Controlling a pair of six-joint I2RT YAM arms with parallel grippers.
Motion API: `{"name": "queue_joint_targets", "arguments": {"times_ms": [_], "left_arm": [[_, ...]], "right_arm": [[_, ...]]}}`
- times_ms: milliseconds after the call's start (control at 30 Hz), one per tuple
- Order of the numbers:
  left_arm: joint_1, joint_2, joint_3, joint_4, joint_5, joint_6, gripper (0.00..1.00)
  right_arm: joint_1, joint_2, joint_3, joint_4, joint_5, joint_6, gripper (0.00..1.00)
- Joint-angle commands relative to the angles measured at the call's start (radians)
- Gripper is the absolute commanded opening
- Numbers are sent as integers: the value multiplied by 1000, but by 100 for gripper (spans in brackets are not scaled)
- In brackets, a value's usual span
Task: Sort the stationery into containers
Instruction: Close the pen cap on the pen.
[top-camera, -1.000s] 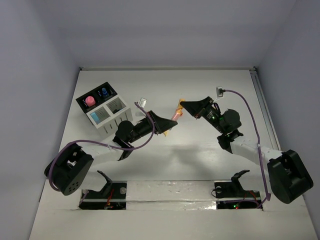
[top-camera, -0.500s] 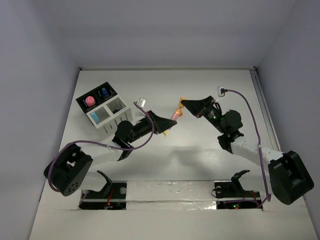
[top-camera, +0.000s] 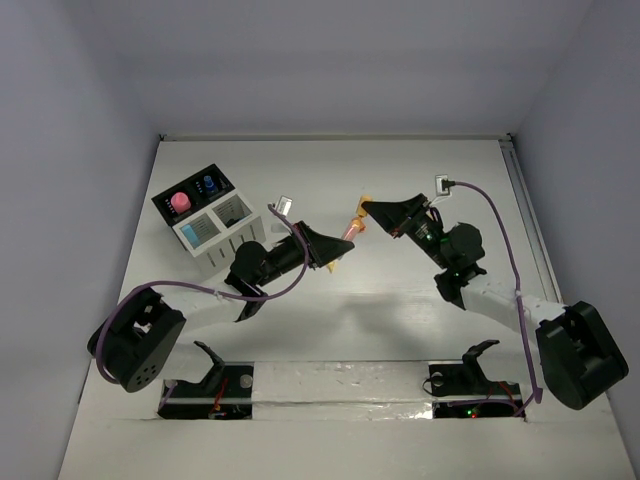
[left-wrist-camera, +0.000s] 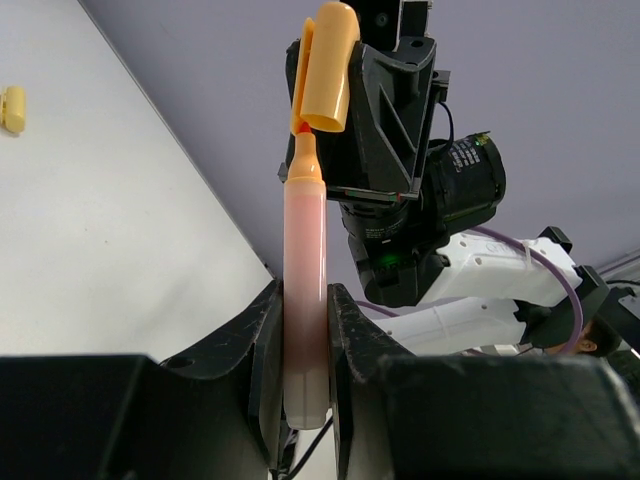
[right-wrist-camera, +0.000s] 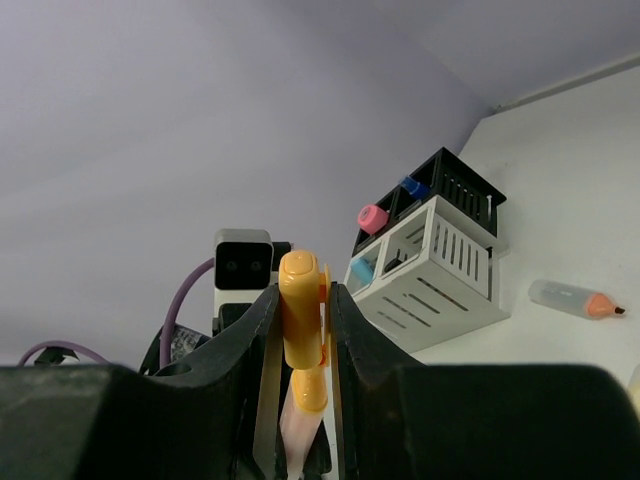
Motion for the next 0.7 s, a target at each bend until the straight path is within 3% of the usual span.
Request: {"name": "queue_joint_targets", "arguments": {"times_ms": [0, 667], "left_arm": [[-2, -25, 17, 323, -2, 21, 0], [-2, -37, -16, 320, 19, 13, 0]], "right_arm": [[15, -3, -13, 80, 3, -2, 0], [26, 3, 10, 94, 28, -8, 0]]}}
